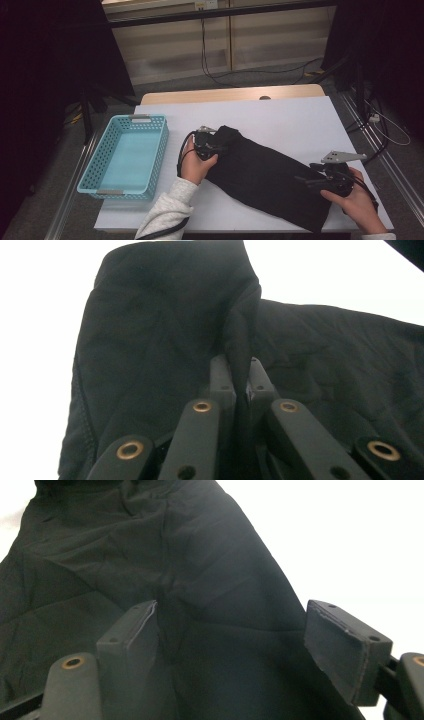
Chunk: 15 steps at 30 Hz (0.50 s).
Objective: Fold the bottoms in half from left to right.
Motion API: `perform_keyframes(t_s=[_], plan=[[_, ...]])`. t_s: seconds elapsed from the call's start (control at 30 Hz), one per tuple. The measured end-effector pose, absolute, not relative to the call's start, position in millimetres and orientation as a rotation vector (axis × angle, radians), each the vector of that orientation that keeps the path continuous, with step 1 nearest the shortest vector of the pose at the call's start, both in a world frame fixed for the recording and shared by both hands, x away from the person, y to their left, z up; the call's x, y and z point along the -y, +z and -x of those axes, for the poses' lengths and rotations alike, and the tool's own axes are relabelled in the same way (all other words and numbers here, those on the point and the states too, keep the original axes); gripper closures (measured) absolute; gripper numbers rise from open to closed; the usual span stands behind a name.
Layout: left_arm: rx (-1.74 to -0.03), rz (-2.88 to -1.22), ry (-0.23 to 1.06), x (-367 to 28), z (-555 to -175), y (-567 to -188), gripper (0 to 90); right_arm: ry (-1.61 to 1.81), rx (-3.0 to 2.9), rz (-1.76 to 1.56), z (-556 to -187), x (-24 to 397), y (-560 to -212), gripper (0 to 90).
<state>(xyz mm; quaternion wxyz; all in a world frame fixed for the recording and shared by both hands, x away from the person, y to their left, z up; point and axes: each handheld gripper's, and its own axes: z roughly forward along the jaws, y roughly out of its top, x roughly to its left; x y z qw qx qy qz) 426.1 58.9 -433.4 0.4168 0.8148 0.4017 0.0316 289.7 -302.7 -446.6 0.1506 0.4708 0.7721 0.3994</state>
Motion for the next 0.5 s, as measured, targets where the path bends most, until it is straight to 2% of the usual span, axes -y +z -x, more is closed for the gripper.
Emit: perform_keyframes(t_s=[0.5], plan=[[-0.965, -2.056, 0.045, -36, -418, -446, 85.9, 1.151, -2.223, -1.344, -289, 301, -445, 22.3]])
